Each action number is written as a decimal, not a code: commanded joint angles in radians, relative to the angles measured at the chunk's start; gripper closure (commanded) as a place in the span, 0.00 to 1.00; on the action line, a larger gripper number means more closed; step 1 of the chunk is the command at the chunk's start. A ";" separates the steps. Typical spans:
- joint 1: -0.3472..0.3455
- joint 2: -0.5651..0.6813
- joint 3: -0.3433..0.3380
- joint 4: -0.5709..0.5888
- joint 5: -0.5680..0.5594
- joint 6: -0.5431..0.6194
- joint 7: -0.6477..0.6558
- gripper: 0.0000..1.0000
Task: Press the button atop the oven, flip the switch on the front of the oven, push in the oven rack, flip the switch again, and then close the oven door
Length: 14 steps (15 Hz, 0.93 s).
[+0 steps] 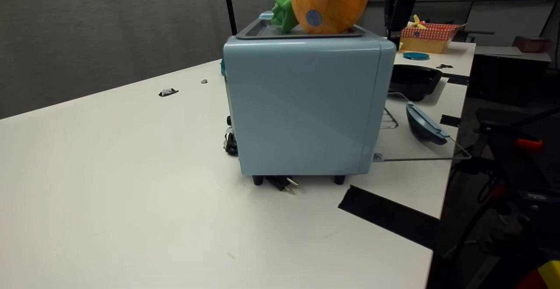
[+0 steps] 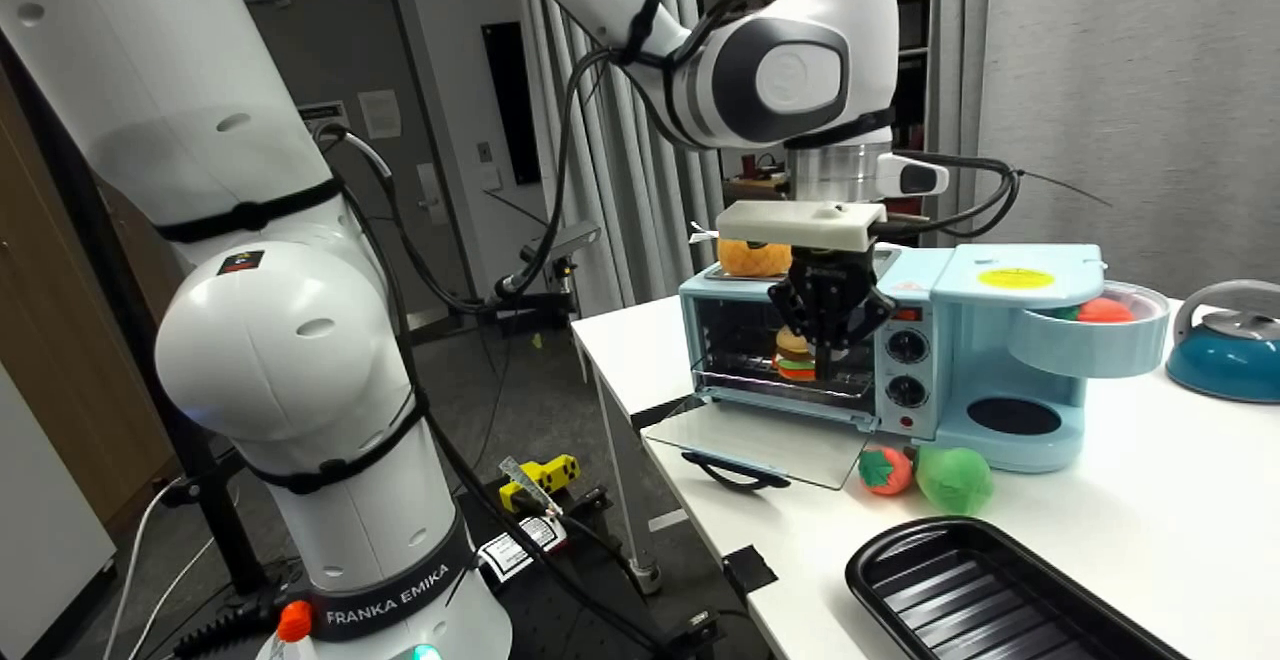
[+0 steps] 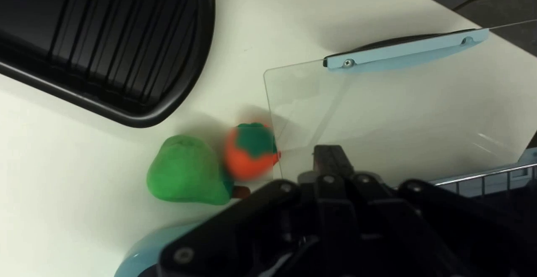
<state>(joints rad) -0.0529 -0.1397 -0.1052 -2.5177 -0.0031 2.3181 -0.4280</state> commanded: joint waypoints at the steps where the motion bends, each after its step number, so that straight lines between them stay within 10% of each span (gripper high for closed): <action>1: 0.016 -0.003 0.004 -0.073 0.023 0.118 -0.030 1.00; 14: 0.072 0.171 0.080 -0.121 0.154 0.503 -0.069 1.00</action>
<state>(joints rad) 0.0067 -0.0195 -0.0453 -2.6448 0.0837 2.7359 -0.4408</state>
